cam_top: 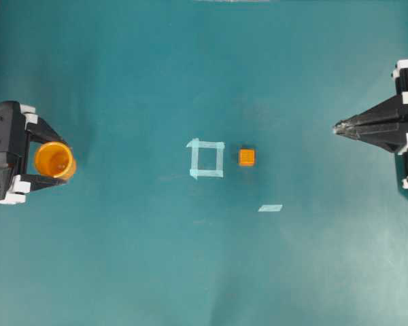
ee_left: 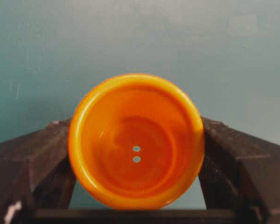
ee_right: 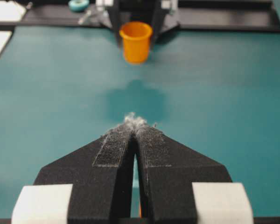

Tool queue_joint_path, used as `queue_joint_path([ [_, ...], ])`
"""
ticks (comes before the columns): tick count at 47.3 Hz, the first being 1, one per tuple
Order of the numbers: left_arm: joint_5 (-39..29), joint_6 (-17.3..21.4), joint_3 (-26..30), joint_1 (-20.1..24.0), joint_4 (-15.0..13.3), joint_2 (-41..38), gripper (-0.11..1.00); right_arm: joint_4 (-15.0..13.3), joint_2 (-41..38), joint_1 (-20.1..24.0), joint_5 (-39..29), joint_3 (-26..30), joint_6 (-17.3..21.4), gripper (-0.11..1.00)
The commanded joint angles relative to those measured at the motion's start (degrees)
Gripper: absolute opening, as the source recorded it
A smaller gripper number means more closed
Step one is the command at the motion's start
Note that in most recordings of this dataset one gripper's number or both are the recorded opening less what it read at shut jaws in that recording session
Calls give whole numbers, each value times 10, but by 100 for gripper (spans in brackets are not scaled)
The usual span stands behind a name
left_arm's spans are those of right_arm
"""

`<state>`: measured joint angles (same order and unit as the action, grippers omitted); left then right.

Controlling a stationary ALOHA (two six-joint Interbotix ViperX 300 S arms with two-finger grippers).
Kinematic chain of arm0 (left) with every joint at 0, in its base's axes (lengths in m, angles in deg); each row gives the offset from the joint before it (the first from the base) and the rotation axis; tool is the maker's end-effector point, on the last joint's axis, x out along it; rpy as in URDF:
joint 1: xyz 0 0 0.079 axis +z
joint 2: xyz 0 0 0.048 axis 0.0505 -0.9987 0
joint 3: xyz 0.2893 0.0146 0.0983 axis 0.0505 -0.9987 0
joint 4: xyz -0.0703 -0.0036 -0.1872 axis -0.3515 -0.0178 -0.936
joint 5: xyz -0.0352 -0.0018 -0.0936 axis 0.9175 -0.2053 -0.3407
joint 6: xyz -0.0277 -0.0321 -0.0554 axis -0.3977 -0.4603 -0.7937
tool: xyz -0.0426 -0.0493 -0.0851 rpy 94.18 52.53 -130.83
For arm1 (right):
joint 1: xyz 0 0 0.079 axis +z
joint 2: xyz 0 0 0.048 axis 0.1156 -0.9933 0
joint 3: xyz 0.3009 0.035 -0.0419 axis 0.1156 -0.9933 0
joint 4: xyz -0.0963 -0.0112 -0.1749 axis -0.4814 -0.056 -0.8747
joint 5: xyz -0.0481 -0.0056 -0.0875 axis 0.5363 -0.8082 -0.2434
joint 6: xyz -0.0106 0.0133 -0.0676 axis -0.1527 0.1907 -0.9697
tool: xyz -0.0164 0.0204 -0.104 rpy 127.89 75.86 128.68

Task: Move the cup to the left with left arm.

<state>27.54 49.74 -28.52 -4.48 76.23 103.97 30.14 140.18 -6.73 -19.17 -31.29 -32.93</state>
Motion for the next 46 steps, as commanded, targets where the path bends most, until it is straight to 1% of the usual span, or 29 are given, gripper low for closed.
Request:
queue_joint_path([
  [1, 4, -1, 5, 1, 1, -2, 71, -1, -3, 0, -1, 18, 0, 0],
  [46, 4, 0, 5, 2, 1, -1, 71, -1, -3, 0, -9, 18, -2, 0],
])
